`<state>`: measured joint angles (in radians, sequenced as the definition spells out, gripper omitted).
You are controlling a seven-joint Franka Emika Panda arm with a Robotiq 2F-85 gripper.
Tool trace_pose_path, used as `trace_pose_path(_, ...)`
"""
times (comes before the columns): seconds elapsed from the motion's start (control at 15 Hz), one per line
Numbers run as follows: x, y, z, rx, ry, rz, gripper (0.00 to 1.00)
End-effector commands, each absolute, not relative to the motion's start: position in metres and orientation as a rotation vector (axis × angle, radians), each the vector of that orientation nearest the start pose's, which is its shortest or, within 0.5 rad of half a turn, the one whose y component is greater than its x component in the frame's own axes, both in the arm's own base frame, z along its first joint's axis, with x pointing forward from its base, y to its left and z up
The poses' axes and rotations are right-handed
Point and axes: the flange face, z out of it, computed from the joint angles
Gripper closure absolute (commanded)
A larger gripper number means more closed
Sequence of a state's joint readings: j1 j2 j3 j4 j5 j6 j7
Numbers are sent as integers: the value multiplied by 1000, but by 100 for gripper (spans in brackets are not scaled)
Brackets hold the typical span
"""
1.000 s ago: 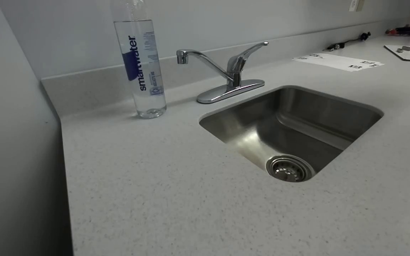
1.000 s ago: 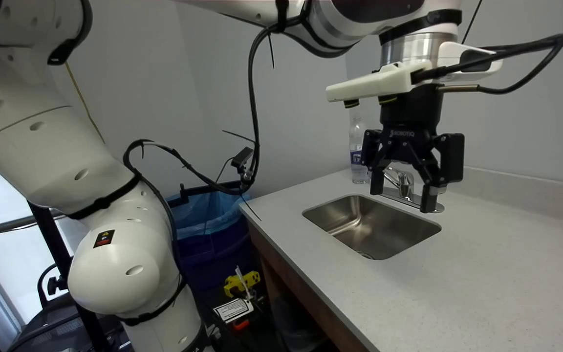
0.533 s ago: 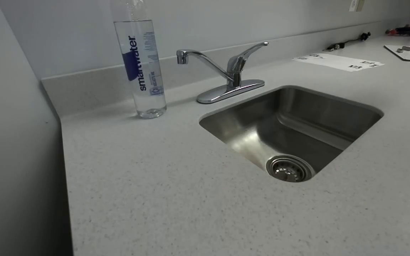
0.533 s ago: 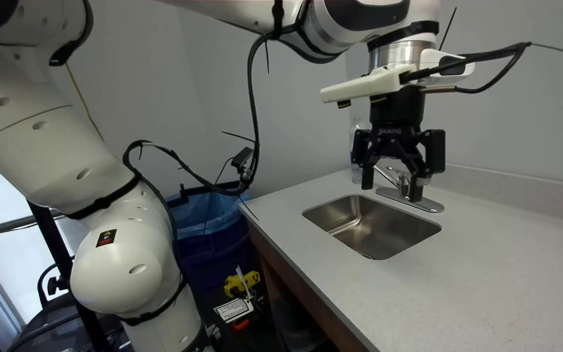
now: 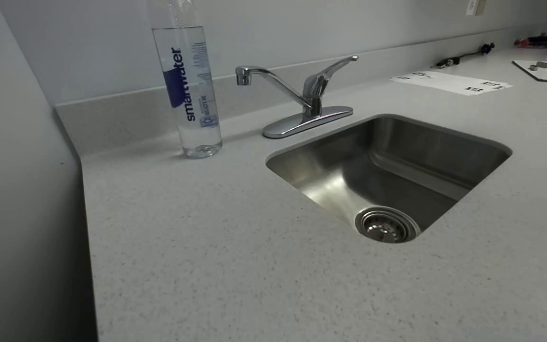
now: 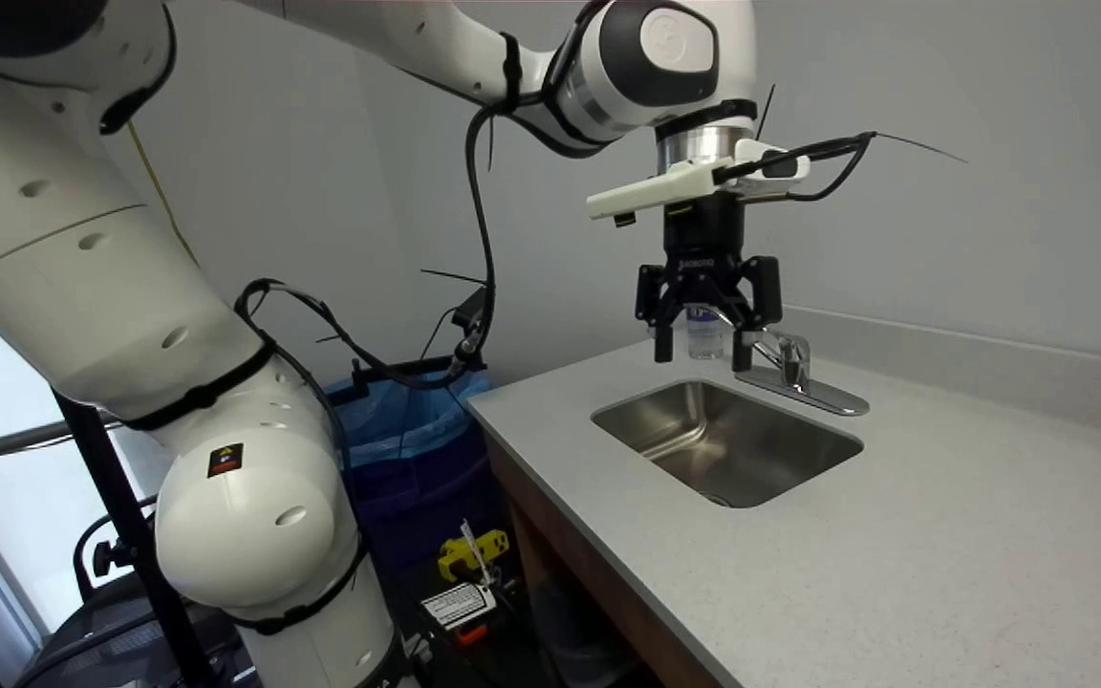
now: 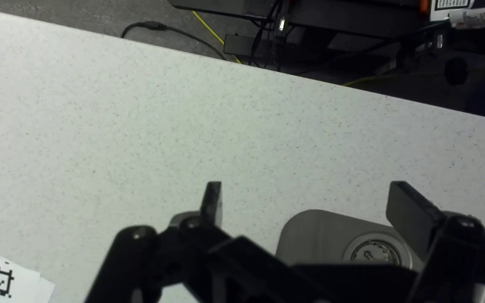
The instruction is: Turn the tap nozzle to the right then pull up the tap lever
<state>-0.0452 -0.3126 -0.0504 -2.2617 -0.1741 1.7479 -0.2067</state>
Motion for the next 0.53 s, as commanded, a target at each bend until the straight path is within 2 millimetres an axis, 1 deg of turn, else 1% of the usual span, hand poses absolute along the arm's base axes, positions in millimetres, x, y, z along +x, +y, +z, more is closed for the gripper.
trace_pose_path(0.0, 437, -22, 465, -3231, -368, 342, 0)
trace_pose_path(0.13, 439, -3, 463, -3224, -441, 339, 0)
trace_pose_path(0.2, 441, 2, 467, -3221, -476, 328, 0)
trace_pose_path(0.47, 443, 29, 470, -3193, -578, 244, 0)
